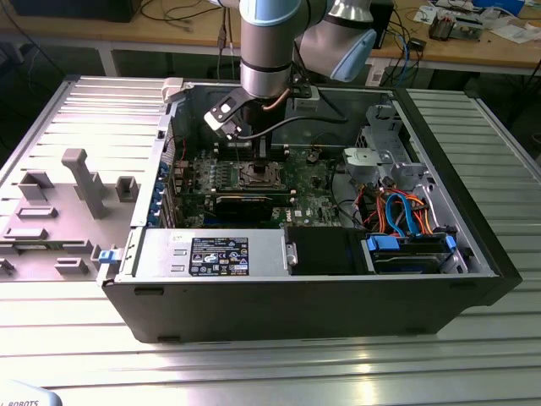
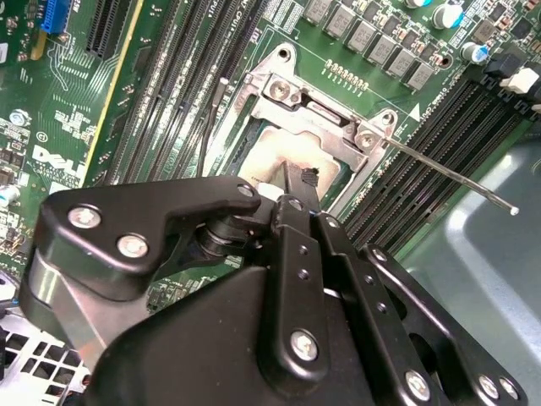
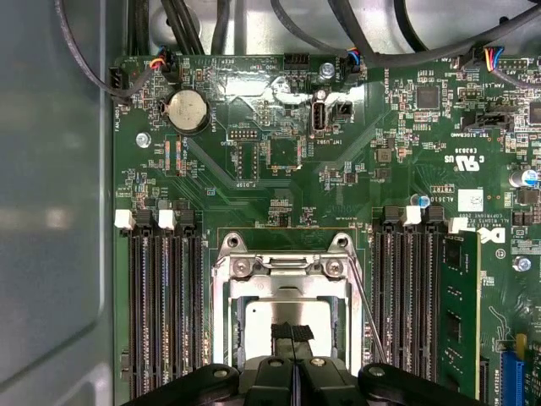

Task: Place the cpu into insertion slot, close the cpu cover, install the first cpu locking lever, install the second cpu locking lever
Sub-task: 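Install the first cpu locking lever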

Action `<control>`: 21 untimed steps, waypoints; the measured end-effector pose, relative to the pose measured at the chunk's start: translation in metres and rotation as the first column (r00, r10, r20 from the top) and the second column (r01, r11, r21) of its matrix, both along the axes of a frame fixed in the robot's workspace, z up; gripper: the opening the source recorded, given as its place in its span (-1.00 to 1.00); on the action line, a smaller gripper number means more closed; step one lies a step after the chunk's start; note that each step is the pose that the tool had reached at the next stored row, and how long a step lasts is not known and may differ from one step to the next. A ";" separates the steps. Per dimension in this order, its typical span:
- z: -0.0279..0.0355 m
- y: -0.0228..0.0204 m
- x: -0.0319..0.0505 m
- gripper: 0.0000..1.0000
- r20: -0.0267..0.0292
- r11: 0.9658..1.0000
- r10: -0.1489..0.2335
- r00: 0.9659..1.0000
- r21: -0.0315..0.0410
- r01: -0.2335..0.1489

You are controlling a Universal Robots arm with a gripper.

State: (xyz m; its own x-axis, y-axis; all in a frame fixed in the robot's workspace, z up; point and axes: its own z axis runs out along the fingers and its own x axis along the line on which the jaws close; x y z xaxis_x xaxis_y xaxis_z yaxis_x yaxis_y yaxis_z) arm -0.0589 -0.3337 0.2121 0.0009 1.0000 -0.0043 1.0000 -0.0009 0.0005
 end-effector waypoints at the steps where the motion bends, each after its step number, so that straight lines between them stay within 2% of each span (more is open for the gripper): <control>1: 0.0001 0.0000 0.0000 -0.79 0.000 1.000 0.000 1.000 0.000 0.000; 21: 0.0012 -0.0001 0.0001 -0.79 0.000 1.000 0.000 1.000 0.000 0.000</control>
State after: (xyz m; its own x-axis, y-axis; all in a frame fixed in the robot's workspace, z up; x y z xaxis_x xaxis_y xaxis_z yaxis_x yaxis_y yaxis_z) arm -0.0588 -0.3339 0.2133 0.0010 1.0000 -0.0042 1.0000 -0.0010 0.0005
